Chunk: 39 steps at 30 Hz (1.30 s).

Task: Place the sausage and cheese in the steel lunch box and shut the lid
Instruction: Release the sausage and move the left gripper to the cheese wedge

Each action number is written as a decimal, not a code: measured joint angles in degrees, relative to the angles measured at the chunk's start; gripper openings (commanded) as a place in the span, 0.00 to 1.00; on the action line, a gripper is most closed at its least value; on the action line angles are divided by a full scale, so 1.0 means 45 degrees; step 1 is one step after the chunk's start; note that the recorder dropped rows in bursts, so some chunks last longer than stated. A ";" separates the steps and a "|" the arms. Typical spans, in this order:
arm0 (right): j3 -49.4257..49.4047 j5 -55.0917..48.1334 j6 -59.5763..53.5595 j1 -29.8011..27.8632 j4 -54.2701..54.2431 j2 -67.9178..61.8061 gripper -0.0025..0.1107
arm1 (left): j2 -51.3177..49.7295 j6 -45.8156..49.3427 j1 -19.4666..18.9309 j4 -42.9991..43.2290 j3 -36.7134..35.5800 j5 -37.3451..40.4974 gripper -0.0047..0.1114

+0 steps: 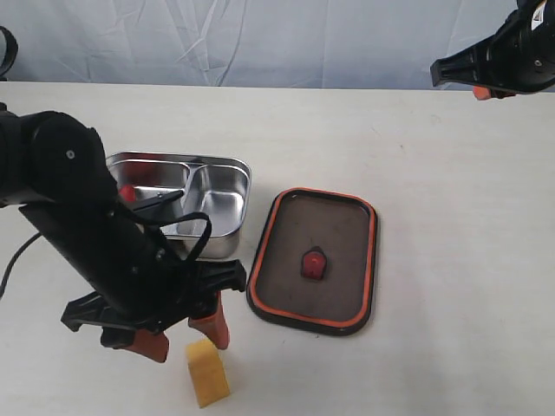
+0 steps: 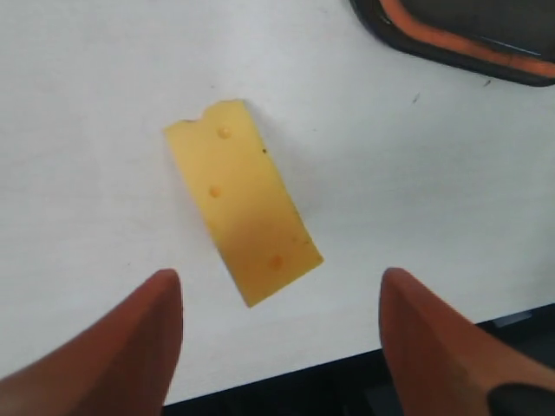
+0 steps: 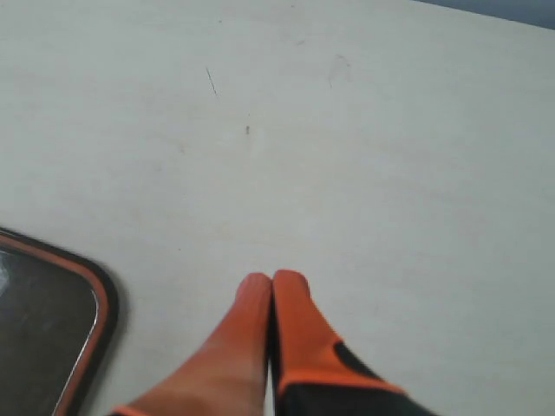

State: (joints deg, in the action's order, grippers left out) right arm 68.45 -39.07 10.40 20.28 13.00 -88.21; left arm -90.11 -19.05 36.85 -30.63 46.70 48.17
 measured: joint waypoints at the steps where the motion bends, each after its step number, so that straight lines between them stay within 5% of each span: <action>1: 0.0000 -0.0020 0.0000 0.0000 0.0000 0.0000 0.02 | 0.0000 -0.0023 0.0000 -0.0056 -0.0069 0.0029 0.58; 39: 0.0000 -0.0122 0.0000 0.0000 0.0000 0.0000 0.02 | -0.1680 0.0250 0.0695 -0.1195 -0.1196 -0.2300 0.57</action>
State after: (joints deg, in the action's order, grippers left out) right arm 68.45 -39.62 10.40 20.28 13.00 -88.21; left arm -97.67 -17.93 39.98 -36.01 41.32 37.82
